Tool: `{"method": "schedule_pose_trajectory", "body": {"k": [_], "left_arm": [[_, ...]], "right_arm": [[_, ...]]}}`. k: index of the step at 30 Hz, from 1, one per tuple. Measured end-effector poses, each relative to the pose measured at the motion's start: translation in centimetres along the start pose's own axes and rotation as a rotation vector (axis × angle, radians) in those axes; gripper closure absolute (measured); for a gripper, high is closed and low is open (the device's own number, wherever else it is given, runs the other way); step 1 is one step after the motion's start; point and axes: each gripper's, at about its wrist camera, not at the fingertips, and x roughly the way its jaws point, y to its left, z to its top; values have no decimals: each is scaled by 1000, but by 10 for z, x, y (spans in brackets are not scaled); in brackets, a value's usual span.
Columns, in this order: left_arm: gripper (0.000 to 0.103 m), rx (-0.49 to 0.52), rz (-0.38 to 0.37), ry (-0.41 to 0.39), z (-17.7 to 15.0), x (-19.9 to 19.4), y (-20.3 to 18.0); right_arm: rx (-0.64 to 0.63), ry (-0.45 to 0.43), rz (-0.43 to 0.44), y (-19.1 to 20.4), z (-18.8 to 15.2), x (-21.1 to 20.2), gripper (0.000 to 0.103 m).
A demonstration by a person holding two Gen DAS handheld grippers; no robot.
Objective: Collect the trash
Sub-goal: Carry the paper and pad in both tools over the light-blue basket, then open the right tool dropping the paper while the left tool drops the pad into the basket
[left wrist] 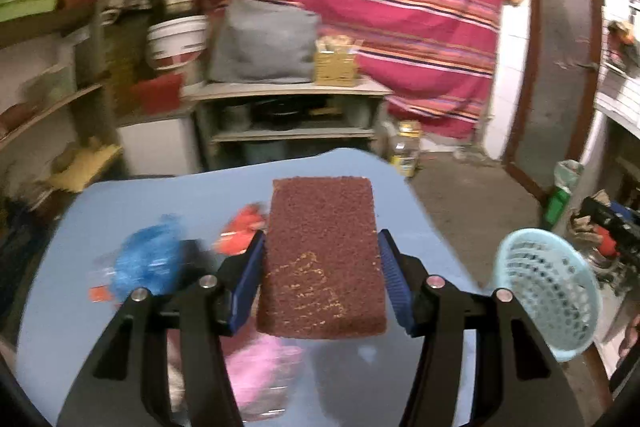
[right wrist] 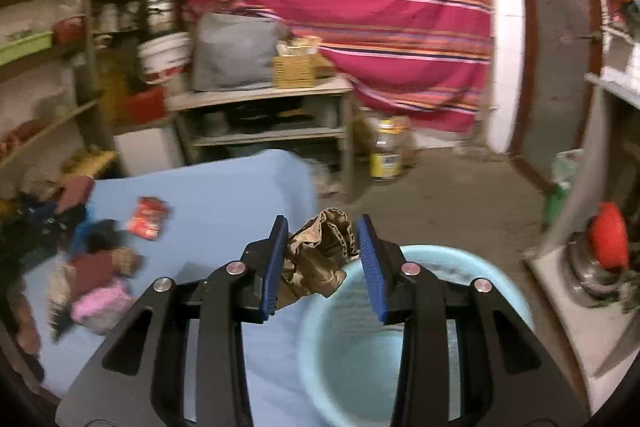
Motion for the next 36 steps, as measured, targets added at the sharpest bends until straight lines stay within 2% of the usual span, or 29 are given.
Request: {"method": "schedule_pose_trajectory", "body": {"k": [6, 11, 15, 18, 19, 21, 27, 33, 36], "left_arm": [[47, 52, -103, -5, 15, 18, -76], [47, 114, -170, -9, 14, 31, -138], [47, 130, -212, 30, 4, 47, -166], [47, 139, -226, 37, -4, 51, -176], [47, 143, -229, 42, -5, 54, -180], [47, 137, -236, 49, -6, 57, -184], [47, 137, -246, 62, -9, 60, -189], [47, 147, -258, 90, -17, 66, -199], [47, 169, -287, 113, -22, 73, -214]], "right_arm": [[1, 54, -92, -55, -9, 8, 67], [109, 73, -85, -95, -29, 19, 67], [97, 103, -90, -102, -39, 25, 66], [81, 96, -82, -98, -36, 24, 61], [88, 89, -81, -99, -35, 23, 49], [111, 70, -85, -102, -34, 21, 39], [96, 72, -162, -109, -34, 19, 37], [133, 73, -184, -130, -45, 9, 30], [152, 70, -194, -137, -47, 5, 30]]}}
